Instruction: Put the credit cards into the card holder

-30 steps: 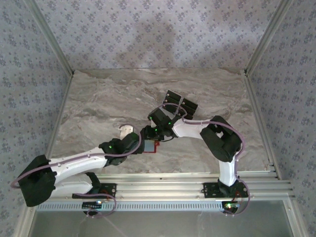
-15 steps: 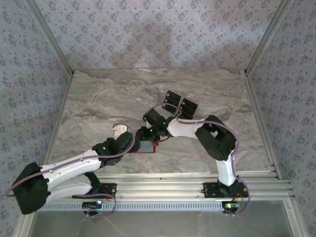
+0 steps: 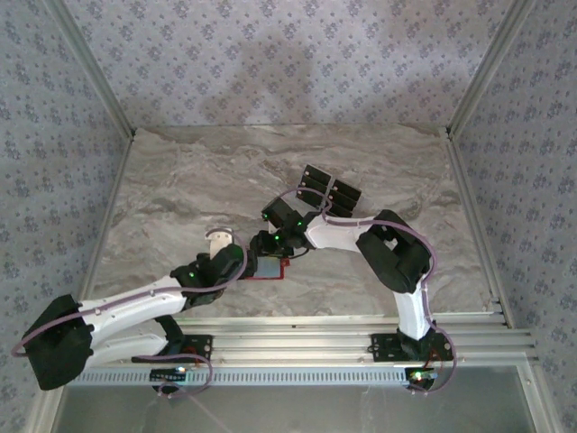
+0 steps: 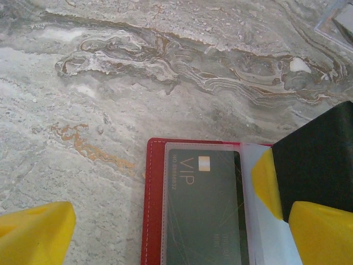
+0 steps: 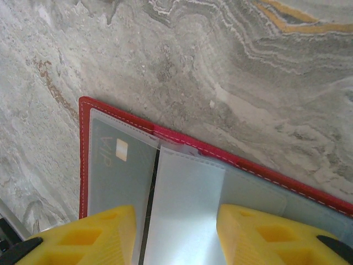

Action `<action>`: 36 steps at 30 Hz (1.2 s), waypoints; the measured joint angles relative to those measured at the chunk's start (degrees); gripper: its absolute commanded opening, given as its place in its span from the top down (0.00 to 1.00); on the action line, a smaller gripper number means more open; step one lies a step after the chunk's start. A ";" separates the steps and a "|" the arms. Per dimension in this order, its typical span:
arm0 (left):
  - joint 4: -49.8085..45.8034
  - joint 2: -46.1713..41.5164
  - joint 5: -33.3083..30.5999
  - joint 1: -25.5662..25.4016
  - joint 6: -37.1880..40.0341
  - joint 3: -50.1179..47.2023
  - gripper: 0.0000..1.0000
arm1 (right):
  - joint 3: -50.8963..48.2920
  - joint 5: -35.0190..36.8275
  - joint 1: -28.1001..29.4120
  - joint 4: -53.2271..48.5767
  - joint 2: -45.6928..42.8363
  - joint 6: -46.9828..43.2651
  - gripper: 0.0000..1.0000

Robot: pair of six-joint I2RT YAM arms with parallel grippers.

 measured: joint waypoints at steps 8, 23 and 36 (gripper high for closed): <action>-8.52 -7.32 -3.87 -2.03 -4.96 -2.19 0.00 | 0.11 -0.96 0.66 0.68 0.00 0.17 0.51; -2.73 -9.38 7.72 -2.05 1.09 -6.84 0.00 | 0.11 -1.49 0.76 0.68 0.00 0.17 0.52; 2.34 -2.05 9.35 -2.05 3.61 -6.80 0.00 | 0.11 -1.51 0.76 0.68 0.00 0.20 0.51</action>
